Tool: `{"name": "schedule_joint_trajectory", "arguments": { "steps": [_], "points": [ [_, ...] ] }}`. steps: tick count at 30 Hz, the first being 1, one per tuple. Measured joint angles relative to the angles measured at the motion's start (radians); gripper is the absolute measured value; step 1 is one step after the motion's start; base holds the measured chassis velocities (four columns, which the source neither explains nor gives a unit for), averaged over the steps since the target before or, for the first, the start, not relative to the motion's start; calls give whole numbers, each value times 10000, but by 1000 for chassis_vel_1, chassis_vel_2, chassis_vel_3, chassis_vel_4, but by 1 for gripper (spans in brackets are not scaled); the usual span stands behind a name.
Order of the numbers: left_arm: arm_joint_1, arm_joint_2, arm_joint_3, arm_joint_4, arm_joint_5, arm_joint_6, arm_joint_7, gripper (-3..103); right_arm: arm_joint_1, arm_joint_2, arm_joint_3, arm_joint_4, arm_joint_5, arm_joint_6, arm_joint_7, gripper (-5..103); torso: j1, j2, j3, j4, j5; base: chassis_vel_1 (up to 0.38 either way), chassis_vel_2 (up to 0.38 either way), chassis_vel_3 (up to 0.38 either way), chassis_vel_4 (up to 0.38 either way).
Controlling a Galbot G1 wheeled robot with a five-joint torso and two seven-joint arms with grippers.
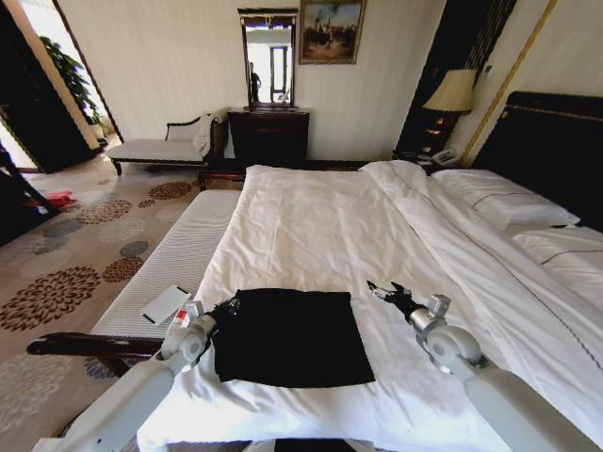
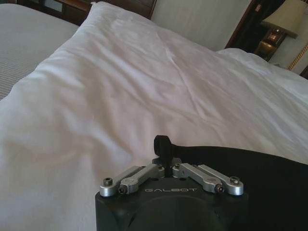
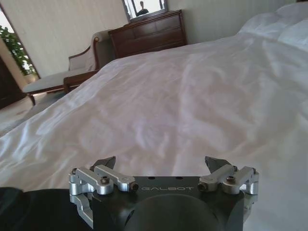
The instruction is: Fold the clothes on the bed.
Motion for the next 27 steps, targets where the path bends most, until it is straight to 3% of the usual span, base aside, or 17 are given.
{"name": "schedule_joint_trajectory", "arguments": {
  "steps": [4,8,11,20,27],
  "points": [
    [11,0,-29,-58,-32,0,-80,2,364,-190,-542,-52,444,-224,-590,100,-1,0,0,-3,0,0,0,0,0],
    [-5,42,12,-131,-42,3,-129,2,1278,-180,-1462,-598,751,-457,-807,100,0,0,0,9,3,0,0,0,0],
    [-191,26,222,-66,-107,6,-128,2,1516,-113,-1744,-1246,600,-480,-946,100,0,0,1,-3,0,0,0,0,0],
    [-41,203,222,-116,-37,-15,41,2,1848,-49,-2225,-2142,146,-376,-1222,100,0,0,1,1,-2,0,0,0,0],
    [-62,189,262,-174,12,-26,53,2,2501,241,-2723,-2319,477,-355,-1196,100,0,0,2,3,3,0,0,0,0]
  ]
}}
